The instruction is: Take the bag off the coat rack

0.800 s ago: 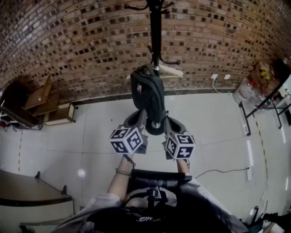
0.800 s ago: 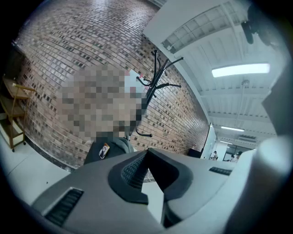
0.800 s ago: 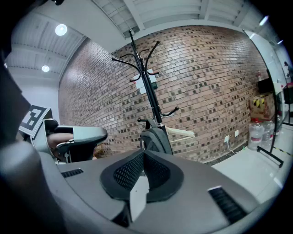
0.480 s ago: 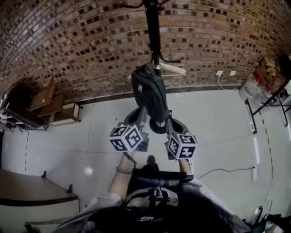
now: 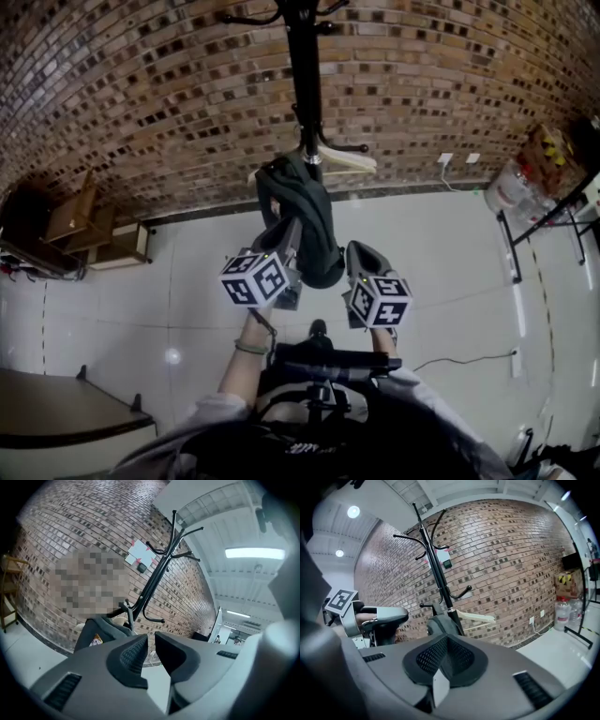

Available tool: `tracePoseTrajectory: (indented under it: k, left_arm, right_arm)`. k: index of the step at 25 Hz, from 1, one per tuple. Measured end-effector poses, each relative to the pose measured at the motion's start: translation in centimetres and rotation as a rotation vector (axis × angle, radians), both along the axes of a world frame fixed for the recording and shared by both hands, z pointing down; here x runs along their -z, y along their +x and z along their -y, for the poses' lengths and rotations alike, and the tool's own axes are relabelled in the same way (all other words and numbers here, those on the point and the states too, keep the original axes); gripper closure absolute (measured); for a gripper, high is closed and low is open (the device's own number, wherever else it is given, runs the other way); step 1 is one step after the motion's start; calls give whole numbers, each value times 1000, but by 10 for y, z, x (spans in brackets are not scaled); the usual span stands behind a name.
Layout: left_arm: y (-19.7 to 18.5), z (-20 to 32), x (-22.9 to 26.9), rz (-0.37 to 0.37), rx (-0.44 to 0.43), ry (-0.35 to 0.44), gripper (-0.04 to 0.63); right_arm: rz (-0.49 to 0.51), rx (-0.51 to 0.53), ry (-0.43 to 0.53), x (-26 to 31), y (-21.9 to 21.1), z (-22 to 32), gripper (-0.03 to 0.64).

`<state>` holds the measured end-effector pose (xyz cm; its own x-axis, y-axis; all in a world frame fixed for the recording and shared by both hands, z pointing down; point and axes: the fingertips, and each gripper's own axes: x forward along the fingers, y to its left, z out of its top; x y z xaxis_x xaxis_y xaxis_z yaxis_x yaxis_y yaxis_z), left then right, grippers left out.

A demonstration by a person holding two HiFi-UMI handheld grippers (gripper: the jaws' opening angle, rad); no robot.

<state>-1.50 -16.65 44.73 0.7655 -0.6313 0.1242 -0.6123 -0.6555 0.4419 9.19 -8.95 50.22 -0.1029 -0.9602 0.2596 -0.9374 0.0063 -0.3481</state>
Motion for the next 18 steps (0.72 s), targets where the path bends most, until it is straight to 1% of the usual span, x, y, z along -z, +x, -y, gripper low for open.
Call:
tracePoseTrajectory:
  k: [3, 6, 8, 11, 15, 18]
  left_arm:
    - [13, 30, 2, 5, -10, 4, 540]
    - [25, 59, 3, 23, -25, 15, 490]
    - [33, 77, 4, 46, -28, 19, 472]
    - [43, 100, 0, 62, -40, -6, 457]
    - [49, 127, 0, 82, -53, -30, 453]
    - [52, 137, -7, 97, -64, -71, 453]
  right_arm:
    - [2, -7, -2, 4, 14, 27, 617]
    - [-7, 1, -6, 3, 22, 56, 617]
    - [-8, 5, -11, 5, 27, 74, 617]
    - [-10, 6, -13, 7, 34, 97, 617]
    - [-13, 14, 7, 19, 37, 126, 617]
    - [-13, 22, 8, 21, 35, 135, 617]
